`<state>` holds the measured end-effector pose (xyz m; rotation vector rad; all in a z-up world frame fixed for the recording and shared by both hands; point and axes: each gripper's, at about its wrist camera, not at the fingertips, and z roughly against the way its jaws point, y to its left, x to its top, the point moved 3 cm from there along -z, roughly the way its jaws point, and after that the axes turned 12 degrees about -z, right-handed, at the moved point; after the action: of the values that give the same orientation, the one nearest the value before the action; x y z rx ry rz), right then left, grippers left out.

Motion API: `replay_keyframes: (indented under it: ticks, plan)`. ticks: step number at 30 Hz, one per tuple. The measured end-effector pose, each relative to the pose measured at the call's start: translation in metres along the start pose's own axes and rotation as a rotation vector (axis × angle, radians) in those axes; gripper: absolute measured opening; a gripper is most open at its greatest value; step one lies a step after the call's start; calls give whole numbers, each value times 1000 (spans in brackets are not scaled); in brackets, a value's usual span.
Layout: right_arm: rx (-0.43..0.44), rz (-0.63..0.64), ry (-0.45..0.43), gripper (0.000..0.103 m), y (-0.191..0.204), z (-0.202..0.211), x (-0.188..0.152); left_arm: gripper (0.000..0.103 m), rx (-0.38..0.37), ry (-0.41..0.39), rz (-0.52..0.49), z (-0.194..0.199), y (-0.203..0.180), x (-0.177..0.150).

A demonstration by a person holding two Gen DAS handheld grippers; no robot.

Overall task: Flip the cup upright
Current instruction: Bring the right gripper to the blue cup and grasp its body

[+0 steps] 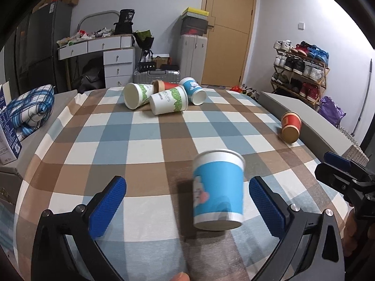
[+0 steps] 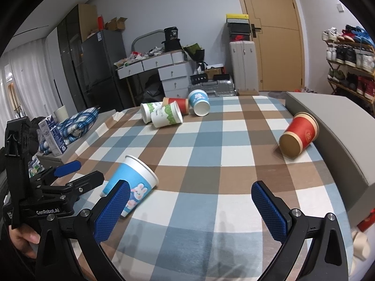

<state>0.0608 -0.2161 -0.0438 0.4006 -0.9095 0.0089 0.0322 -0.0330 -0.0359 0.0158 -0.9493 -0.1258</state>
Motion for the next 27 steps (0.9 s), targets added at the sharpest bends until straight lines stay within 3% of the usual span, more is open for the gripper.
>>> replay_keyframes:
  ticks: [10,17,23,27]
  plan:
    - [-2,2,31,103,13,-6,-2,102,4,16,-9,3,13,-2]
    - [-4,-34,72,103,21,-5,0,102,-4,-18,28,15,30,1]
    - [-32,35,23,103,50,14,22,102,-24,-65,80,38,49,19]
    - [-42,72,-15,103,69,30,40,102,7,-88,36,58,62,38]
